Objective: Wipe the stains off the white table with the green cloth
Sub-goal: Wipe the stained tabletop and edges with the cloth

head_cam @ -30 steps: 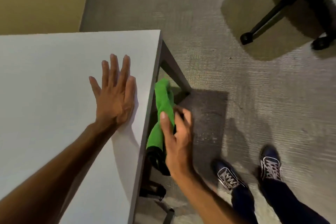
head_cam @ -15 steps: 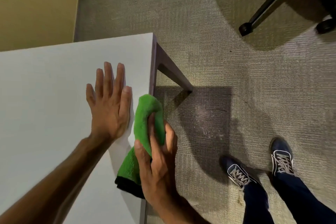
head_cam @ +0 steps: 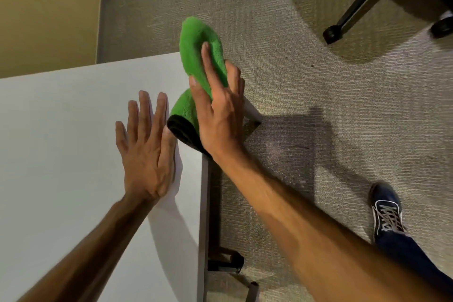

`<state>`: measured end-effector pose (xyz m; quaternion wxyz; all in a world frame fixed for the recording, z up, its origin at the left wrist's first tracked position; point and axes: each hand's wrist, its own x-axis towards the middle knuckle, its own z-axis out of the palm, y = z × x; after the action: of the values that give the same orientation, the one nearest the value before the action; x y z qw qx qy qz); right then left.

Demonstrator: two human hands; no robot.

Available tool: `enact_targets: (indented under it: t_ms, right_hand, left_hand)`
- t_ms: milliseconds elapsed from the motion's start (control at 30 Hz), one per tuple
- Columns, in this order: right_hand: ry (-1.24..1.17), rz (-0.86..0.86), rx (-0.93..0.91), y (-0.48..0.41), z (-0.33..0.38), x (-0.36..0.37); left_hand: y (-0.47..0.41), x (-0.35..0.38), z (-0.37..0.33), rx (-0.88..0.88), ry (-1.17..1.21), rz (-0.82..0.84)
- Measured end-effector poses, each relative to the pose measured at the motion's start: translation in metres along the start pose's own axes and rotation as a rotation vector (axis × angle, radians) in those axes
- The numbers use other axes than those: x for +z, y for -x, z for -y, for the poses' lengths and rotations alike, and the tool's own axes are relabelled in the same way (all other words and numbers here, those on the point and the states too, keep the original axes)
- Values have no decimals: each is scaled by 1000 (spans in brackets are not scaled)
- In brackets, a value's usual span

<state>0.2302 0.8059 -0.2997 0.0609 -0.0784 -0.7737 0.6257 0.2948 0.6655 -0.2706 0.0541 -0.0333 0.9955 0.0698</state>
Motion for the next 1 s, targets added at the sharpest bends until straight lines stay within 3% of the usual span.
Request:
enact_targets:
  t_ms: [100, 233, 333, 600, 800, 1000]
  right_hand:
    - [26, 51, -38, 44, -6, -10]
    - [134, 243, -17, 157, -11, -31]
    - [187, 238, -10, 205, -14, -37]
    - [68, 191, -56, 84, -12, -18]
    - [151, 99, -96, -28, -4, -7]
    - [94, 146, -70, 44, -6, -17]
  left_hand:
    - [0, 0, 0, 0, 1, -2]
    - [0, 2, 0, -18, -4, -6]
    - [0, 2, 0, -23, -10, -1]
    - [0, 2, -1, -18, -17, -16]
    - [0, 3, -4, -34, -11, -37]
    - [1, 1, -4, -28, -7, -27]
